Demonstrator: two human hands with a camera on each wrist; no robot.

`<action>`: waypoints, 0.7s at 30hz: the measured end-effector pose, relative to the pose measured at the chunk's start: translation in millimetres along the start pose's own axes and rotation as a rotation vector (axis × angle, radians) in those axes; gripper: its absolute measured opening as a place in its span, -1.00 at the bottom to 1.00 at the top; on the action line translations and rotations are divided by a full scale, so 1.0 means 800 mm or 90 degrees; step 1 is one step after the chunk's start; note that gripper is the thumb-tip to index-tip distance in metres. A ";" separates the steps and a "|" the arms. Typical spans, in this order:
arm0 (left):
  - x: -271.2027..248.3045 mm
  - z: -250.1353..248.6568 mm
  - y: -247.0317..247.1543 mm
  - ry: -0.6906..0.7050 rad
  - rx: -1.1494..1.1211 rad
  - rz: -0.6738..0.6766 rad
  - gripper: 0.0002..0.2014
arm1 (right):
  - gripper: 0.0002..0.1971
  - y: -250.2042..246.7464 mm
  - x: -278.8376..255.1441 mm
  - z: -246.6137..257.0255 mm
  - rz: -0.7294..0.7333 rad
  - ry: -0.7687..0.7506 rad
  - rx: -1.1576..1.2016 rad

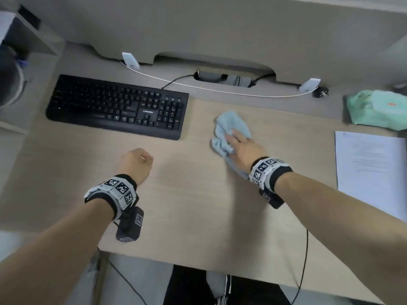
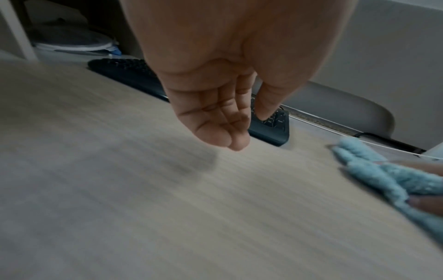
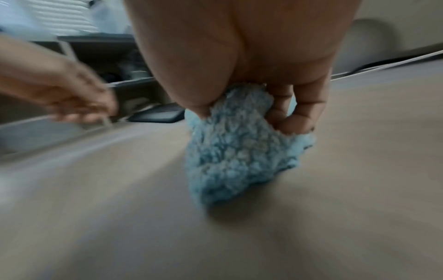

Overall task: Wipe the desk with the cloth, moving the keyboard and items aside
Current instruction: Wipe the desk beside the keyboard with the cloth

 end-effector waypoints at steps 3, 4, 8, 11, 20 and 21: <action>-0.013 0.019 -0.002 -0.028 -0.019 -0.036 -0.81 | -0.35 -0.050 0.013 -0.043 -0.036 0.100 -0.012; -0.017 0.031 0.000 -0.047 -0.033 -0.039 -0.77 | -0.35 -0.058 0.016 -0.038 -0.040 0.118 -0.010; -0.031 0.070 0.006 -0.094 -0.082 -0.024 -0.72 | -0.26 -0.008 0.022 0.046 0.011 0.012 -0.036; -0.027 0.097 -0.005 -0.107 -0.107 -0.032 -0.71 | -0.22 0.053 -0.003 0.116 0.076 -0.104 -0.057; -0.065 0.223 -0.142 -0.164 -0.134 -0.099 -0.83 | -0.36 0.076 0.014 0.389 0.079 -0.287 0.097; -0.074 0.244 -0.159 -0.177 -0.127 -0.120 -0.85 | -0.36 0.077 0.023 0.427 0.072 -0.302 0.097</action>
Point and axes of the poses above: each hand's wrist, its own x-axis towards the middle knuckle, its own y-axis out of the palm, z = x × y, the point moved 4 cm from there along x, towards the middle knuckle, and after that the axes turned 6 degrees about x, right-handed, at the moved point
